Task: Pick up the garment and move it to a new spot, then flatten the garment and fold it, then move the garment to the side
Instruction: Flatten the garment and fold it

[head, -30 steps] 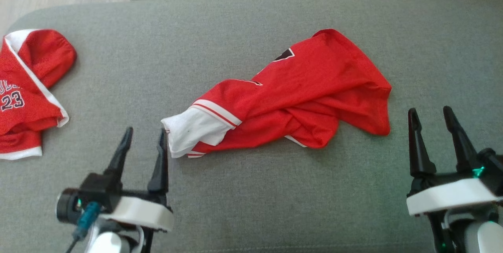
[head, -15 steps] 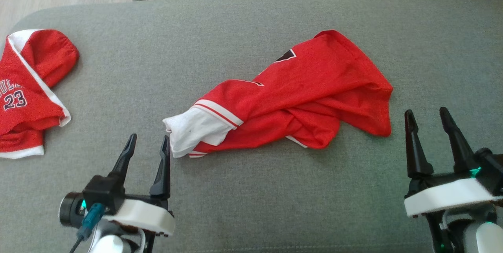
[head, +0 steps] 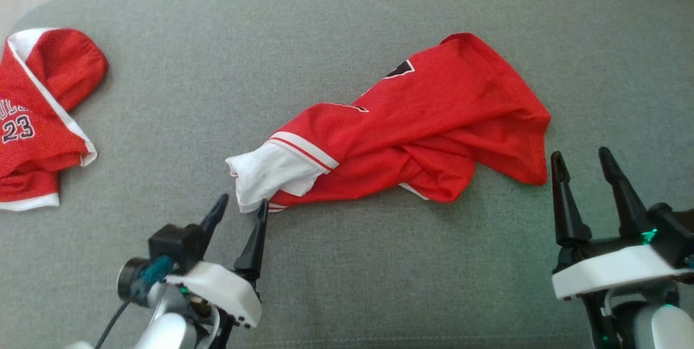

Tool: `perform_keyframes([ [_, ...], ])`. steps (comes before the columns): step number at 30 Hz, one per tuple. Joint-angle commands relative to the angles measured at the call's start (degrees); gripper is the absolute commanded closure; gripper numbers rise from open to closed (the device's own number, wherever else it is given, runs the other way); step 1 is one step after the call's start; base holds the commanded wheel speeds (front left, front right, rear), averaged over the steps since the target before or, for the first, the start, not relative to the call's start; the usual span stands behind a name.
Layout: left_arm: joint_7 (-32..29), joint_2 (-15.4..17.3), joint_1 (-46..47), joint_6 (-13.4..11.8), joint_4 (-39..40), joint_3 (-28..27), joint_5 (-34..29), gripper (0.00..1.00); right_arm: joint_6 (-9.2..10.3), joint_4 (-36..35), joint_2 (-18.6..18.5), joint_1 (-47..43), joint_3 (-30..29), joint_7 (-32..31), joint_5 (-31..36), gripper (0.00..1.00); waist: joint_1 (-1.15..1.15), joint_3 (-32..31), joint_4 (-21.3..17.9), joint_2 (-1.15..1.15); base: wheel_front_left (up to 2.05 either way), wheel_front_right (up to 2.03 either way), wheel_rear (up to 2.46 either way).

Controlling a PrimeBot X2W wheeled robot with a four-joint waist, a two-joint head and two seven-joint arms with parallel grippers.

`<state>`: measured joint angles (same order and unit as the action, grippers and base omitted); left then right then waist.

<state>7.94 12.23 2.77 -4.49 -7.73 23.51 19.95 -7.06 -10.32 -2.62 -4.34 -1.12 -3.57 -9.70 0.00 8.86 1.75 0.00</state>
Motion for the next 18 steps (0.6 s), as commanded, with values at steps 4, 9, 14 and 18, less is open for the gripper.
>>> perform_keyframes([
  [4,-1.17,0.39,5.41,1.20,-3.90,-1.90,1.20,0.00,-0.43,-1.40,-0.26,2.20,2.27,-0.18,-0.54,0.00,0.00,1.44,-0.45,0.00,0.00,0.00,0.00],
  [9,-0.06,-0.18,8.12,2.58,-8.73,-2.28,2.48,0.84,-0.43,-0.02,-0.26,2.70,2.94,-0.11,-0.97,0.00,0.00,2.55,-0.97,0.00,0.00,0.00,0.00],
  [14,1.00,-0.32,9.34,3.14,-10.32,-2.23,2.84,1.00,-0.43,3.63,-0.26,4.05,2.07,-0.15,-0.68,0.00,0.00,3.38,-0.93,0.00,0.00,0.00,0.00],
  [18,1.64,-0.41,10.27,3.13,-10.45,-2.11,2.79,1.00,-0.43,9.61,-0.57,8.13,0.82,0.07,0.16,0.00,0.00,4.27,-0.43,0.00,0.00,0.00,0.00],
])
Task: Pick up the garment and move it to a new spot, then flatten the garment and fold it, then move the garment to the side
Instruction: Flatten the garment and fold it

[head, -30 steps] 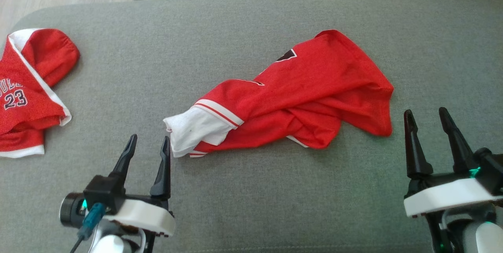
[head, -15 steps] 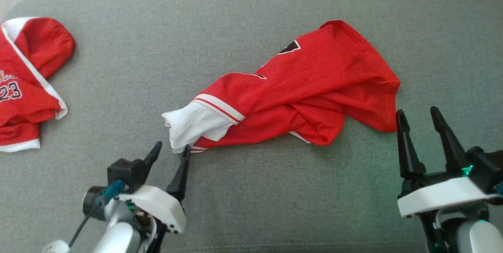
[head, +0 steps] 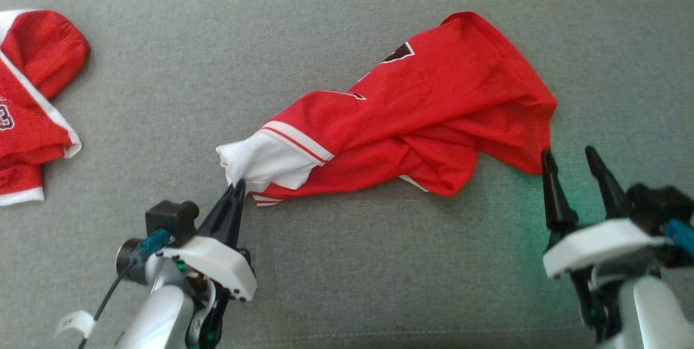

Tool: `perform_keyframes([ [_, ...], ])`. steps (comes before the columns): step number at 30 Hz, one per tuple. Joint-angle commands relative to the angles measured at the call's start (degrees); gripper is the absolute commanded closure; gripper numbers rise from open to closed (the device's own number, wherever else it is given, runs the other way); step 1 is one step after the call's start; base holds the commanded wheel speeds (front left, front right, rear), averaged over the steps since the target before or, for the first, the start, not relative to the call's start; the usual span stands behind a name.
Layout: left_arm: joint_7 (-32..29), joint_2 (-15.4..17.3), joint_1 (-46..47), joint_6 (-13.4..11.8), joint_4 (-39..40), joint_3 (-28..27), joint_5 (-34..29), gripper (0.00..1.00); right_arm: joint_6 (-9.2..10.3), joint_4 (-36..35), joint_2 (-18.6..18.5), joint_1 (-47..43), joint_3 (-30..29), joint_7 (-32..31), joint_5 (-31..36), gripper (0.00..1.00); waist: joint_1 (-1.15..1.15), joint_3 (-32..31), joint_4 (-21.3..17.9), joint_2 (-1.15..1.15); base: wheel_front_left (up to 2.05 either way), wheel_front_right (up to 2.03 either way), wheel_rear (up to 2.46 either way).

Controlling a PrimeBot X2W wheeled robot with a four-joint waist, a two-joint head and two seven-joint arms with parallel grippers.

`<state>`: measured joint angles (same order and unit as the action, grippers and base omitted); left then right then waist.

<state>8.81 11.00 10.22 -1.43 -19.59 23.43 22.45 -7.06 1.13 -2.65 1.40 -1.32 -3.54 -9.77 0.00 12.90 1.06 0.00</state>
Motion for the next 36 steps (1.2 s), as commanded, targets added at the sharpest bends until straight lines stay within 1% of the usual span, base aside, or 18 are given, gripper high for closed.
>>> perform_keyframes([
  [1,0.90,0.80,3.14,0.13,1.51,-1.90,0.18,1.00,-0.43,0.08,-0.78,3.84,0.74,0.05,0.25,0.00,0.00,0.54,0.43,0.00,0.00,0.00,0.00],
  [8,1.44,-0.13,6.07,0.63,2.36,-0.64,-0.38,1.00,-0.43,15.60,-4.50,15.47,-1.17,-0.22,0.22,0.00,0.00,3.35,2.42,0.00,0.00,0.00,0.00],
  [12,2.06,-0.63,7.88,1.10,2.40,-0.04,-0.63,1.00,-0.43,24.29,-5.85,21.82,-1.24,-1.32,0.03,0.00,0.00,5.19,3.24,0.00,0.00,0.00,0.00],
  [16,2.82,-1.08,9.01,1.35,2.04,0.41,-0.84,1.00,-0.43,31.14,-6.83,26.27,-0.67,-2.18,-0.16,0.00,0.00,6.00,3.89,0.00,0.00,0.00,0.00],
  [17,3.00,-1.17,9.12,1.37,1.97,0.49,-0.85,1.00,-0.43,32.69,-7.07,26.87,-0.15,-2.62,-0.45,0.04,0.00,6.07,4.04,0.00,0.00,0.00,0.00],
  [19,3.49,-1.18,9.26,1.40,2.02,0.52,-0.94,1.00,-0.43,34.83,-7.57,27.73,0.93,-2.91,-1.55,0.95,0.00,6.12,4.24,0.00,0.00,0.00,0.00],
  [20,3.74,-1.14,9.27,1.35,2.11,0.40,-0.92,1.00,-0.43,35.49,-7.82,27.93,1.30,-2.78,-2.15,1.00,0.00,6.10,4.29,0.00,0.00,0.00,0.00],
  [24,4.82,-0.45,9.19,0.57,4.15,-0.62,-1.33,1.00,-0.43,34.67,-9.02,27.76,2.54,0.52,-4.36,1.00,0.00,5.52,4.03,0.00,0.00,0.00,0.00],
  [25,4.82,-0.45,9.19,0.57,4.15,-0.62,-1.33,1.00,-0.43,34.67,-9.02,27.76,2.54,0.52,-4.36,1.00,0.00,5.52,4.03,0.00,0.00,0.00,0.00],
  [27,5.18,0.20,8.99,0.03,6.27,-1.49,-1.49,1.00,-0.43,32.69,-9.54,27.25,2.98,2.24,-5.57,1.00,0.00,4.96,3.60,0.00,0.00,0.00,0.00],
  [31,5.48,2.08,8.60,-1.23,12.09,-3.50,-1.84,1.00,-0.43,25.68,-10.73,25.91,3.53,4.43,-7.75,1.00,0.00,3.43,2.48,0.00,0.00,0.00,0.00],
  [32,5.46,3.17,8.88,-1.92,15.44,-4.55,-2.14,1.00,-0.43,21.21,-11.29,25.23,3.21,4.87,-8.54,1.00,0.00,2.51,1.90,0.00,0.00,0.00,0.00],
  [33,5.46,3.17,8.88,-1.92,15.44,-4.55,-2.14,1.00,-0.43,21.21,-11.29,25.23,3.21,4.87,-8.54,1.00,0.00,2.51,1.90,0.00,0.00,0.00,0.00],
  [36,4.76,4.62,10.33,-2.84,20.44,-6.11,-2.48,1.00,-0.43,13.78,-11.77,24.34,2.26,4.36,-9.34,1.00,0.00,1.03,1.28,0.00,0.00,0.00,0.00],
])
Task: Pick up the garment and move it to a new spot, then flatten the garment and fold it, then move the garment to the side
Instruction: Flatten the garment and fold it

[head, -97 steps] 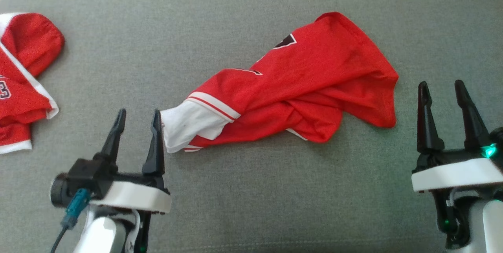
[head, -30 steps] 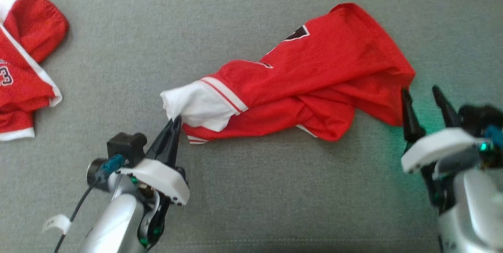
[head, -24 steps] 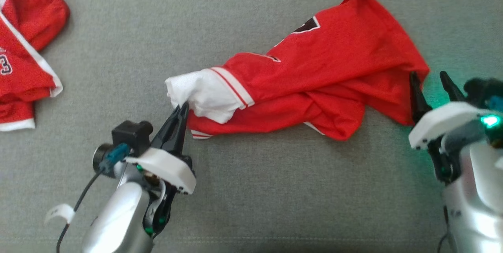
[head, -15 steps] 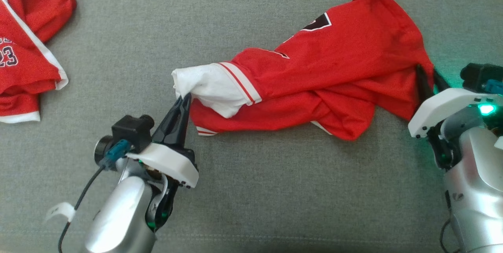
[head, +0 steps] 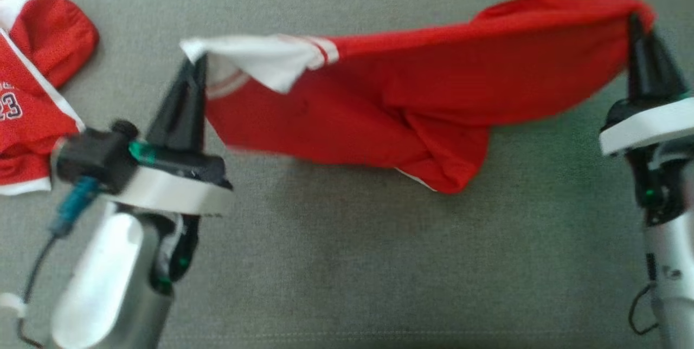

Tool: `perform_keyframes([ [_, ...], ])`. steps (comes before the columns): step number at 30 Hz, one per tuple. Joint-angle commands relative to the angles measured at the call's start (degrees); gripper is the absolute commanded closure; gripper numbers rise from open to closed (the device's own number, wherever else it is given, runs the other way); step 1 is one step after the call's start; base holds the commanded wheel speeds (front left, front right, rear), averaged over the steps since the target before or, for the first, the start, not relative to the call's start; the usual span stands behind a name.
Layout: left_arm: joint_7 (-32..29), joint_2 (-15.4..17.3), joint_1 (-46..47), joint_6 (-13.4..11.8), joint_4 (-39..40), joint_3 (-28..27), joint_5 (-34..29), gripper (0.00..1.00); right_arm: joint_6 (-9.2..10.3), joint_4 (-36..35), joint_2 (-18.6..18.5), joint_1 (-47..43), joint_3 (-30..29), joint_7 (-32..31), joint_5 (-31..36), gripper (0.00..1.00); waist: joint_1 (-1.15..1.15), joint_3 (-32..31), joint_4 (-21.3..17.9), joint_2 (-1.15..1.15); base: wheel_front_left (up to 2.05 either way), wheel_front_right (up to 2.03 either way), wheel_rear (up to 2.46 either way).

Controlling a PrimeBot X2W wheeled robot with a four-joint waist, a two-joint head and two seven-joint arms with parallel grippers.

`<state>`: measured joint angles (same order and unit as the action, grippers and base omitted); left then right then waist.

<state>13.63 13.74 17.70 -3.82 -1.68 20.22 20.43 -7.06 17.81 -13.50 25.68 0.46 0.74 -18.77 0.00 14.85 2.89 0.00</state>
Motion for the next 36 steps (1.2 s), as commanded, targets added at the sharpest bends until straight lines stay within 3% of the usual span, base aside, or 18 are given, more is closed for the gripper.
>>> perform_keyframes([
  [1,-0.48,2.25,3.66,-0.65,4.09,-3.39,-0.45,1.00,-0.43,-5.59,-0.72,-0.15,0.01,-0.38,-0.81,1.00,0.00,-1.45,-0.73,0.00,0.00,0.00,0.00],
  [3,-2.42,3.40,6.87,-0.97,8.15,-4.42,-0.71,1.00,-0.43,-13.40,-0.61,-0.37,-1.39,-2.76,-0.58,1.00,0.00,-3.02,-1.24,0.00,0.00,0.00,0.00],
  [10,-7.00,4.33,16.24,-1.54,14.26,-5.92,-0.95,1.00,-0.43,-29.55,0.47,1.04,-4.77,-9.97,-0.38,1.00,0.00,-6.68,-2.19,0.00,0.00,0.00,0.00],
  [17,-10.12,3.88,22.88,-1.92,15.37,-5.97,-0.78,1.00,-0.43,-37.49,1.55,1.72,-7.04,-16.74,-0.36,1.00,0.00,-9.27,-2.77,0.00,0.00,0.00,0.00],
  [27,-9.66,1.82,25.44,-1.10,9.07,-4.77,1.22,1.00,-0.43,-35.64,3.77,2.03,-6.63,-19.20,-1.26,1.00,0.00,-8.14,-2.84,0.00,0.00,0.00,0.00],
  [33,-6.86,0.30,33.61,1.42,1.01,-3.88,1.40,1.00,-0.43,-28.39,4.53,9.80,-6.36,-18.28,-2.10,1.00,0.00,-4.78,-2.72,0.00,0.00,0.00,0.00],
  [36,-4.62,-0.93,41.05,3.01,-6.61,-3.27,0.82,1.00,-0.43,-21.22,4.82,17.86,-5.17,-16.58,-2.69,1.00,0.00,-2.42,-2.75,0.00,0.00,0.00,0.00],
])
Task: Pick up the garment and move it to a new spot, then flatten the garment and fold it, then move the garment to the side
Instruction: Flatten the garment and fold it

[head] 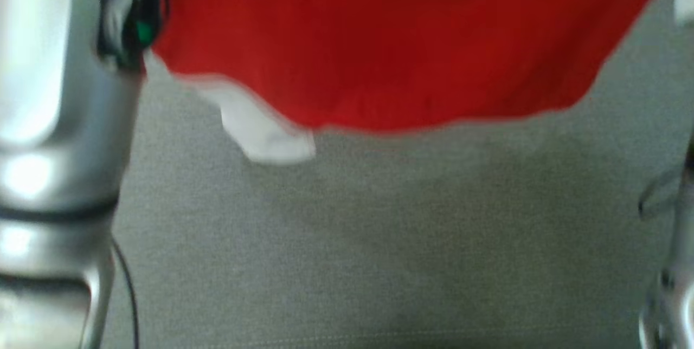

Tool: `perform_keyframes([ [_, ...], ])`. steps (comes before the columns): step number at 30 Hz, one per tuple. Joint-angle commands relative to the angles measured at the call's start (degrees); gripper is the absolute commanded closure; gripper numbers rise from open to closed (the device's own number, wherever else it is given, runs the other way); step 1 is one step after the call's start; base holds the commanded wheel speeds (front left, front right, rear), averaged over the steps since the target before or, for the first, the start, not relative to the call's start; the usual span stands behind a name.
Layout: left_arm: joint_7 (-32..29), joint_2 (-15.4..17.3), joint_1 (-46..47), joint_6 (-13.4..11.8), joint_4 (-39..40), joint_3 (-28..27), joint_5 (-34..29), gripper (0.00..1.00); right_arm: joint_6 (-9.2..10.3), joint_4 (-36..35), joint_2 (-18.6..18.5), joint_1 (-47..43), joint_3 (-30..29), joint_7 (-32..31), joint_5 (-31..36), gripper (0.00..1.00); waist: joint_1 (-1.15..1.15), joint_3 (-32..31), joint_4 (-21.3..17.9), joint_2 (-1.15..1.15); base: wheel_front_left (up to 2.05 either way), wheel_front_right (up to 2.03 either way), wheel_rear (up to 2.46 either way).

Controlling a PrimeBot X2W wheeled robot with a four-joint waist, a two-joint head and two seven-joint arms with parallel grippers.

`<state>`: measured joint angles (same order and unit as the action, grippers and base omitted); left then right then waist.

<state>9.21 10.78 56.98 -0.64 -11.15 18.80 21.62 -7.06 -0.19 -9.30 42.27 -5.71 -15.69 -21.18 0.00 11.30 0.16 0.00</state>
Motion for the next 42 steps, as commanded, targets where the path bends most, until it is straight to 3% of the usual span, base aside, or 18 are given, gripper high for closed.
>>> perform_keyframes([
  [1,0.81,1.57,4.19,0.28,-0.15,-1.66,-0.66,1.00,-0.43,-0.40,0.80,3.98,1.51,0.86,-0.31,1.00,0.00,1.53,-0.04,0.00,0.00,0.00,0.00],
  [8,5.06,-1.22,19.38,2.10,-20.71,-2.36,-1.68,1.00,-0.43,20.89,3.58,21.67,5.85,9.96,0.12,1.00,0.00,3.55,-1.99,0.00,0.00,0.00,0.00],
  [13,5.72,-2.21,25.67,2.59,-29.77,-4.19,-2.00,1.00,-0.43,35.17,5.32,30.94,9.87,18.55,0.81,1.00,0.00,5.95,-3.31,0.00,0.00,0.00,0.00],
  [24,5.77,-5.17,18.49,4.73,-44.52,-5.99,-1.73,1.00,-0.43,61.51,6.14,33.81,18.70,23.80,2.03,1.00,0.00,12.78,-1.67,0.00,0.00,0.00,0.00],
  [34,5.78,-6.49,7.18,5.13,-48.32,-7.32,-2.23,1.00,-0.43,70.10,5.41,24.81,23.02,27.87,0.37,1.00,0.00,14.66,0.50,0.00,0.00,0.00,0.00],
  [42,5.78,-7.20,-6.61,4.39,-41.10,-11.65,-1.39,1.00,-0.43,68.38,4.94,12.08,25.18,29.58,-4.80,1.00,0.00,10.44,0.94,0.00,0.00,0.00,0.00],
])
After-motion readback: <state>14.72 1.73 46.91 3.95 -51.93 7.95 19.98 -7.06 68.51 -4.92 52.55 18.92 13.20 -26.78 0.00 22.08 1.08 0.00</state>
